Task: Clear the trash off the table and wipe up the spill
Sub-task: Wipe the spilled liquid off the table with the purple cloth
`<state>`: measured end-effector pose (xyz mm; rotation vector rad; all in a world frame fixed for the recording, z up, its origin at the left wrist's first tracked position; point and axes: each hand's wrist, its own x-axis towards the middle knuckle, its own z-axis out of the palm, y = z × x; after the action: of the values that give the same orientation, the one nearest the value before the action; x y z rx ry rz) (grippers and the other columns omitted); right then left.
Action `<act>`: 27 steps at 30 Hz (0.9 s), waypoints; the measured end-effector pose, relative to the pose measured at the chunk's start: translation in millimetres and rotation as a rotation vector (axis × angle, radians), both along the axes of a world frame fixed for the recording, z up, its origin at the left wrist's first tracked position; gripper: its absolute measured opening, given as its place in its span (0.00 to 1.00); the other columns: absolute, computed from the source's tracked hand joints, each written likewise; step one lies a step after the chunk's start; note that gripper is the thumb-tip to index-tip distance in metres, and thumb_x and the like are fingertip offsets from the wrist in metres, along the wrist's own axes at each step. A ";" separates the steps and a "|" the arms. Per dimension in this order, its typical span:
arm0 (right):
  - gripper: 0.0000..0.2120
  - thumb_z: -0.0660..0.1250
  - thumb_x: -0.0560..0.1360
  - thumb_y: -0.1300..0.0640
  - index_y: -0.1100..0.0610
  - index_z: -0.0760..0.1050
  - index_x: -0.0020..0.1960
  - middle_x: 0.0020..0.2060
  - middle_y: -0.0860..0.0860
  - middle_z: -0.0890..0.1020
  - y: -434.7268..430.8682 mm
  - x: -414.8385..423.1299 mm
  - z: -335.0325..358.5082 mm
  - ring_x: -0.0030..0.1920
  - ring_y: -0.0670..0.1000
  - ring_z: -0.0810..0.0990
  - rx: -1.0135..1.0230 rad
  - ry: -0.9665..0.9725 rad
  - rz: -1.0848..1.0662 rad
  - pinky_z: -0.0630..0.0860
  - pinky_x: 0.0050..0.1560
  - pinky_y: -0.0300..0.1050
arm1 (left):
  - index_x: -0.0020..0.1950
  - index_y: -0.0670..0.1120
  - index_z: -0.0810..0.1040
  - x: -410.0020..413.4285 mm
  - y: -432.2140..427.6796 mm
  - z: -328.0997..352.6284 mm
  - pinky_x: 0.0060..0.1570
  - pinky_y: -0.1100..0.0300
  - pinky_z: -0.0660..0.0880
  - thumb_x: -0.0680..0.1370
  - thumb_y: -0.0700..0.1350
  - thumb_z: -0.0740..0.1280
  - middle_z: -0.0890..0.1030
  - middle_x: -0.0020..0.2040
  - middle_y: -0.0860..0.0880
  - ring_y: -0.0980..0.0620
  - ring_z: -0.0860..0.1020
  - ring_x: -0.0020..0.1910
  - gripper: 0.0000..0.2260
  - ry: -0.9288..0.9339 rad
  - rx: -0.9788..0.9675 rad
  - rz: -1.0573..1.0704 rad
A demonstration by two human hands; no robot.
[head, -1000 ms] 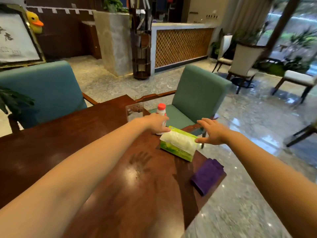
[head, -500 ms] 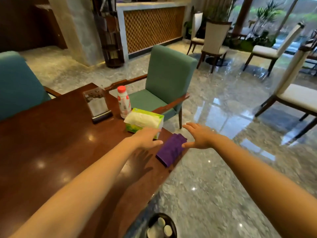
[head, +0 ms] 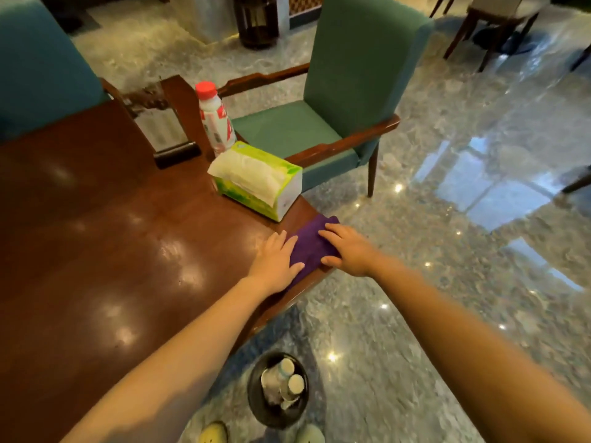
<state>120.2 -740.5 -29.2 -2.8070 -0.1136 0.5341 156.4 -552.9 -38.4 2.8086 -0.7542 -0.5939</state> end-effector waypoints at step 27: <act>0.19 0.74 0.68 0.54 0.56 0.69 0.53 0.50 0.52 0.75 11.5 33.0 71.7 0.53 0.55 0.76 0.192 0.003 0.065 0.73 0.51 0.50 | 0.59 0.46 0.79 3.1 28.2 83.6 0.53 0.65 0.65 0.73 0.42 0.69 0.80 0.55 0.45 0.47 0.75 0.58 0.15 -0.074 -0.463 0.121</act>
<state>153.2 -729.1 42.6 -2.6227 -0.2431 0.5137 159.6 -524.7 45.2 2.4329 -0.6311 -0.2532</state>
